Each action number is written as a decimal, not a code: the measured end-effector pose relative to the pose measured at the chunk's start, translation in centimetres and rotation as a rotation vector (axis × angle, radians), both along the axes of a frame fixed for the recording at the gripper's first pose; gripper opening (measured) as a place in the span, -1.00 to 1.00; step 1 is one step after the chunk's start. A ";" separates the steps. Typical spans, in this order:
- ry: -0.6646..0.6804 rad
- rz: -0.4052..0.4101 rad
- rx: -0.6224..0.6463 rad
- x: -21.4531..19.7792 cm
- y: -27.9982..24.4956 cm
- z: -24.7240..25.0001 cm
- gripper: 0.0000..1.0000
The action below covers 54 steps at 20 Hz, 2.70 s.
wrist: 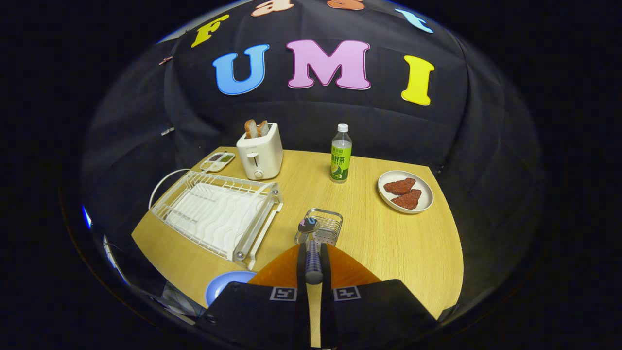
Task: Take the plate from the dish rack, then take the spoon from the basket and place it into the plate.
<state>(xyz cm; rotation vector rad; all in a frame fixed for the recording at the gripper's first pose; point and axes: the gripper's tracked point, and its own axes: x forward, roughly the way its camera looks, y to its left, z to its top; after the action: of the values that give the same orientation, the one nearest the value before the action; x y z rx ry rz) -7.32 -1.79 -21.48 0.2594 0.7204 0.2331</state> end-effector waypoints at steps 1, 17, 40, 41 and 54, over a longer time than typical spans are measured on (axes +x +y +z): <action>0.001 0.012 0.012 -1.1 0.3 0.7 -0.76; 0.148 0.254 0.092 -12.0 12.0 -4.8 -0.75; 0.352 0.378 0.056 -16.1 14.4 -12.8 -0.52; 0.349 0.375 0.055 -16.0 14.5 -12.7 -0.34; 0.276 0.283 0.052 -12.8 12.8 -9.8 0.98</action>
<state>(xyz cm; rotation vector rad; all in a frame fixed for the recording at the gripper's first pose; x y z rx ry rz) -20.10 10.98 -31.24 0.2410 1.0270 0.4924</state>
